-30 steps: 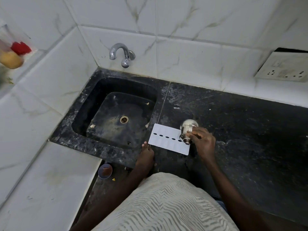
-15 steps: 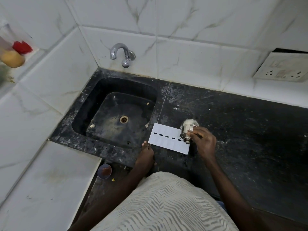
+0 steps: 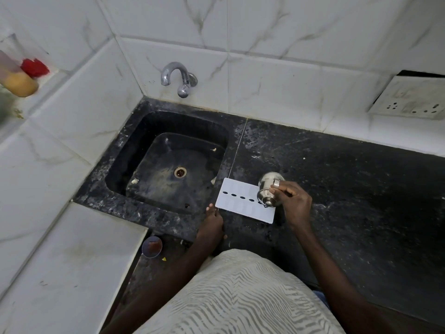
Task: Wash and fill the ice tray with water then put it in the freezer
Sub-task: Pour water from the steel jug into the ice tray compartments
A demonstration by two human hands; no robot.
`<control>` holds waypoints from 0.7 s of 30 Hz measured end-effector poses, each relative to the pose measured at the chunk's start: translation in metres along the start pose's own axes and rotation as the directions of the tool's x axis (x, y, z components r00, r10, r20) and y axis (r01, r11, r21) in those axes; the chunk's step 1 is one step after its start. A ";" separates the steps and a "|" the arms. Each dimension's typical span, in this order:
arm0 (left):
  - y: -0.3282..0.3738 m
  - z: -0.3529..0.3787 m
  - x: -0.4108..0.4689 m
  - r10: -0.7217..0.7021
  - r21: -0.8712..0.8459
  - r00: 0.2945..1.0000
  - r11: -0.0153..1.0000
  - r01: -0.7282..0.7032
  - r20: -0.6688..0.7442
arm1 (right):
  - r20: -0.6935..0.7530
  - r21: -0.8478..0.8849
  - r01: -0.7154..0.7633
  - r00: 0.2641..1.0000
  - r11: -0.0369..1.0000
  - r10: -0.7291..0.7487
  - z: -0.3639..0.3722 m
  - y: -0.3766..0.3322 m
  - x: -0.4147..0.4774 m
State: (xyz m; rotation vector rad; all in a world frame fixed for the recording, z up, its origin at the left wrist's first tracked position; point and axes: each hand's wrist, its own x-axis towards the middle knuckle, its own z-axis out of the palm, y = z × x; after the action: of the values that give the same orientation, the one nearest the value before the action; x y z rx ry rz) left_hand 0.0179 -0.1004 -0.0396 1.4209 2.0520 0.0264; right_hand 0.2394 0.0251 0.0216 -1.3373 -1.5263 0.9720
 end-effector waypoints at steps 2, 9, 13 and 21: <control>-0.001 0.000 0.001 0.003 -0.003 1.000 1.000 -0.003 -0.002 | 0.010 -0.015 0.025 1.000 1.000 -0.025 0.003 -0.001 0.000; -0.002 -0.001 -0.001 0.014 0.000 1.000 1.000 -0.014 -0.022 | 0.027 -0.071 0.078 0.997 0.994 -0.076 0.011 0.000 -0.001; -0.001 -0.001 -0.003 0.017 -0.001 0.999 1.000 -0.017 -0.033 | 0.044 -0.092 0.104 0.994 0.990 -0.100 0.012 -0.001 -0.001; 0.000 -0.003 -0.004 0.008 -0.011 1.000 1.000 -0.008 -0.019 | 0.033 -0.092 0.117 0.993 0.989 -0.114 0.013 -0.001 0.000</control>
State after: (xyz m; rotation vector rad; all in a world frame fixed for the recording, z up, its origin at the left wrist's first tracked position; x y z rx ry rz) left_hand 0.0178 -0.1030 -0.0352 1.4275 2.0587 0.0547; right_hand 0.2267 0.0246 0.0188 -1.2891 -1.6693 0.8592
